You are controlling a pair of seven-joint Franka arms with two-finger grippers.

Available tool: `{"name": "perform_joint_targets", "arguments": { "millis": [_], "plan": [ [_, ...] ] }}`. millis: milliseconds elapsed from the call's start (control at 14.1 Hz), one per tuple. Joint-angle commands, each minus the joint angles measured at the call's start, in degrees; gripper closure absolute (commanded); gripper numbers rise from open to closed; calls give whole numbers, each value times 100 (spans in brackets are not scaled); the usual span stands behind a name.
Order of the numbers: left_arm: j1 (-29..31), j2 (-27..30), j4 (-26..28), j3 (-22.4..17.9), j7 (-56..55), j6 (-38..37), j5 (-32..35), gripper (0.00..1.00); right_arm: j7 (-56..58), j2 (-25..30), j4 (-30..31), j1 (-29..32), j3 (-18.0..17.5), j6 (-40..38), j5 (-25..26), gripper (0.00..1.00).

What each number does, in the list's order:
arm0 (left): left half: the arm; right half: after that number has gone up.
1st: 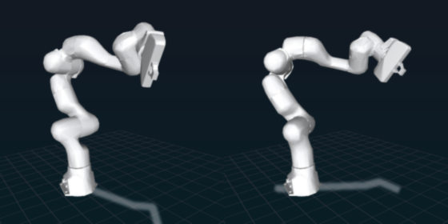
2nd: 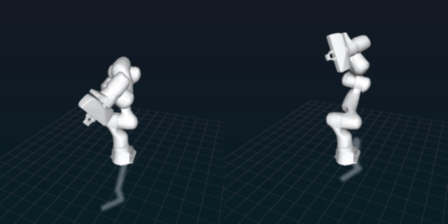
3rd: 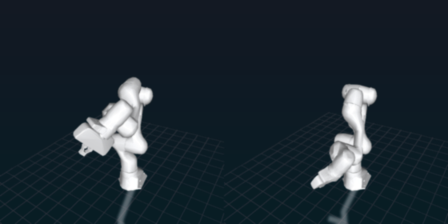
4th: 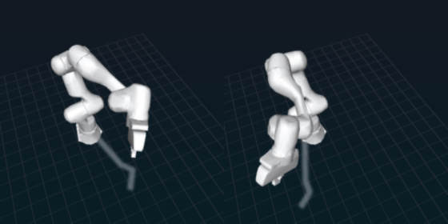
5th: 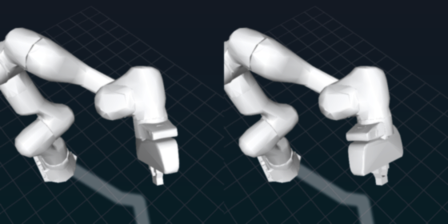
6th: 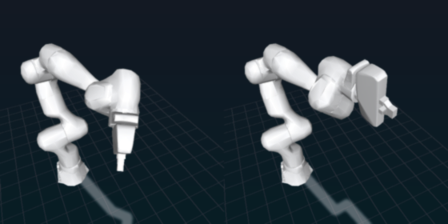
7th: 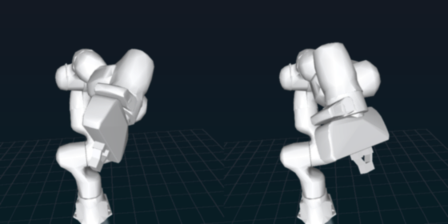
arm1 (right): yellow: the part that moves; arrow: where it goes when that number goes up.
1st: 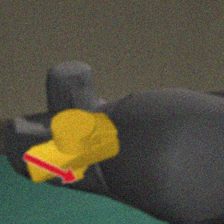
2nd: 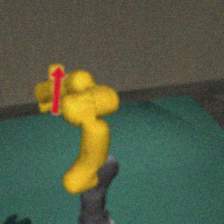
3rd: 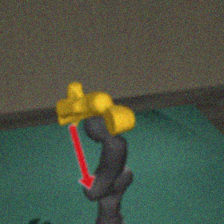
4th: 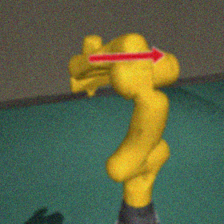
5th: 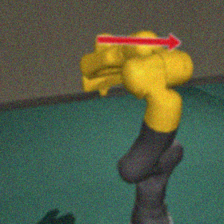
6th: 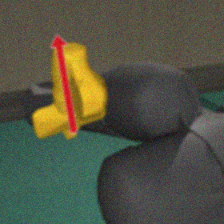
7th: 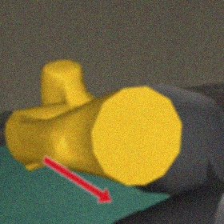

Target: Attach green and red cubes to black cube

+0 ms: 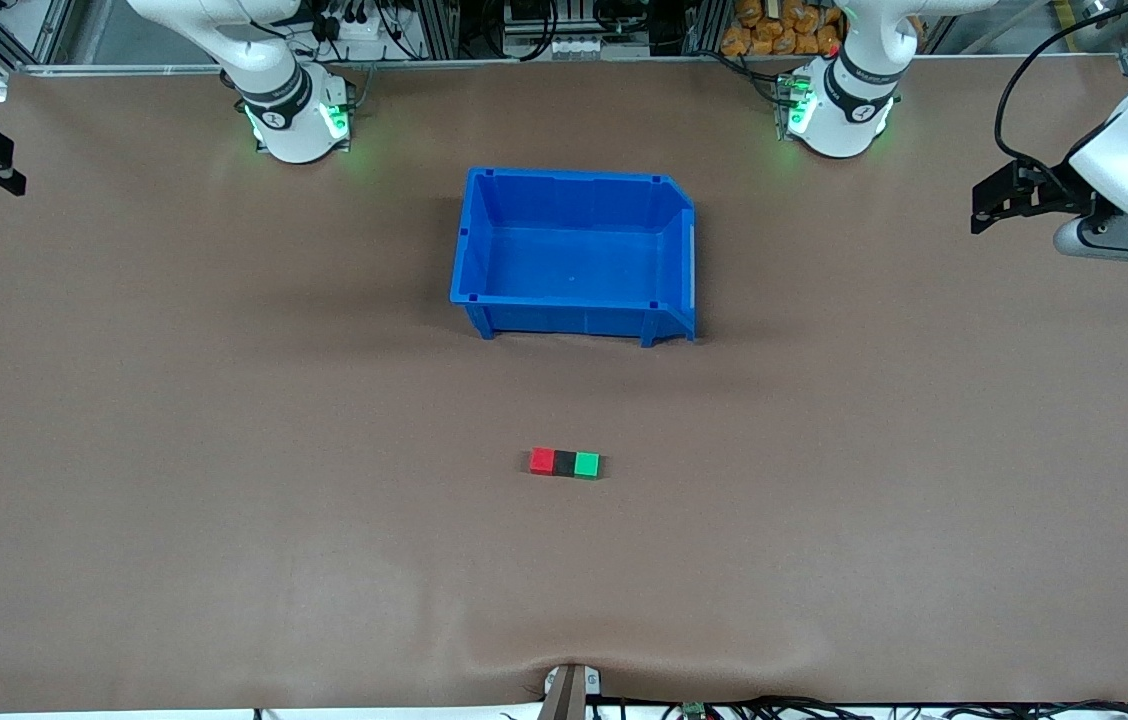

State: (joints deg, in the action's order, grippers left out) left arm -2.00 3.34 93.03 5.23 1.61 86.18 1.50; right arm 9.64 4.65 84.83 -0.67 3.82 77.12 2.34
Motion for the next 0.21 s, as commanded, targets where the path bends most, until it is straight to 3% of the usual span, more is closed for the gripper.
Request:
{"name": "perform_joint_targets", "arguments": {
  "millis": [0, 141],
  "plan": [
    [15, 61, -5, 22, 23, -102, 34, 0, 91, 88, 87, 163, -109, -4, -49, 0],
    [15, 53, -4, 13, 23, -93, 34, 0, 108, 10, 52, 190, -118, -4, -49, 0]
  ]
}}
